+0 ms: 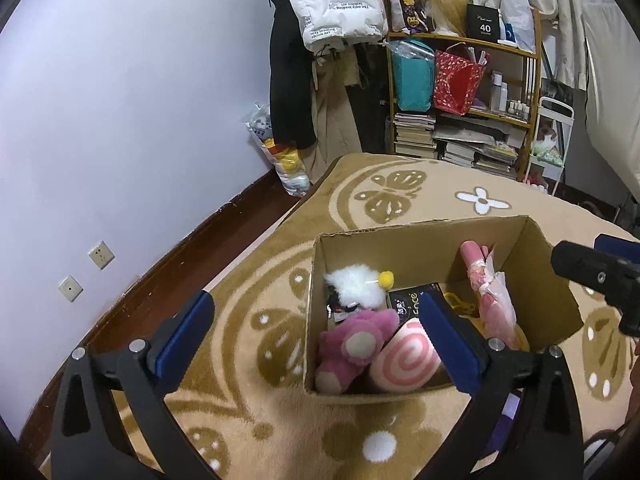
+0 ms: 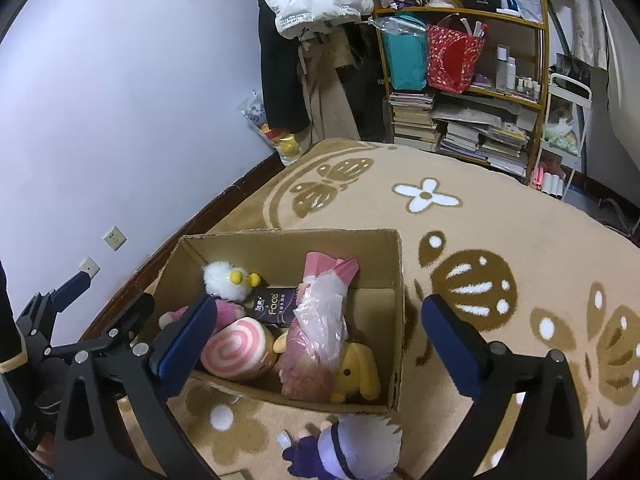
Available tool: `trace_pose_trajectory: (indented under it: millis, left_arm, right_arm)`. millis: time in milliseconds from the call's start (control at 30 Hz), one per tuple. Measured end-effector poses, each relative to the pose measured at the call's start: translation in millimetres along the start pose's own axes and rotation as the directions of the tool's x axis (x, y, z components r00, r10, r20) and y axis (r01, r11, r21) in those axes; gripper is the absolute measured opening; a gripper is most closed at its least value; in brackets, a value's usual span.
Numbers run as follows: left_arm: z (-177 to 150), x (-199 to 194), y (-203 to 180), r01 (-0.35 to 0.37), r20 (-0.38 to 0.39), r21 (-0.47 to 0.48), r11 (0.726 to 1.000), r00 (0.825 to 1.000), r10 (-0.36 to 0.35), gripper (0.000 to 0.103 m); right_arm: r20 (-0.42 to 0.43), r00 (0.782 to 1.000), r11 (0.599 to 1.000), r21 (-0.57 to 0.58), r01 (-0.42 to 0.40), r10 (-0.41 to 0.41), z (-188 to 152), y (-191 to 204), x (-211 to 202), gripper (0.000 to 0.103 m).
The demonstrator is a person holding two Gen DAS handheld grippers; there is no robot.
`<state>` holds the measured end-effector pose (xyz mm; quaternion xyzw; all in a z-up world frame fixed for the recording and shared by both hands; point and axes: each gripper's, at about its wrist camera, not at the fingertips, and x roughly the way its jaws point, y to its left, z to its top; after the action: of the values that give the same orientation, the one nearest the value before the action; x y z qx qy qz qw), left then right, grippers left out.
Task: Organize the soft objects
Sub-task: 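Lower both tools toward the purple-haired doll and green tissue pack on the rug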
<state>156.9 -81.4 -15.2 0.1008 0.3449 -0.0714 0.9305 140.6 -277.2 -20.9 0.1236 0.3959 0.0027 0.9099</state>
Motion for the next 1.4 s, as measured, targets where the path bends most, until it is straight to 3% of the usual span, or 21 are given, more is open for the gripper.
trace_pose_trajectory:
  millis: [167, 700, 1400]
  left_arm:
    - [-2, -18, 3, -0.02, 0.011, 0.013, 1.0, 1.0, 0.02, 0.102]
    - [-20, -78, 6, 0.015, 0.022, 0.001, 1.0, 1.0, -0.015, 0.102]
    - [-62, -101, 0, 0.065, -0.07, 0.028, 0.998, 0.996, -0.063, 0.102]
  right_arm:
    - [0.008, 1.0, 1.0, 0.023, -0.007, 0.007, -3, 1, -16, 0.103]
    - [0.032, 0.999, 0.999, 0.044, -0.004, 0.002, -25, 5, -70, 0.103]
    - [0.044, 0.999, 0.998, 0.056, -0.012, 0.01, -59, 12, -102, 0.103]
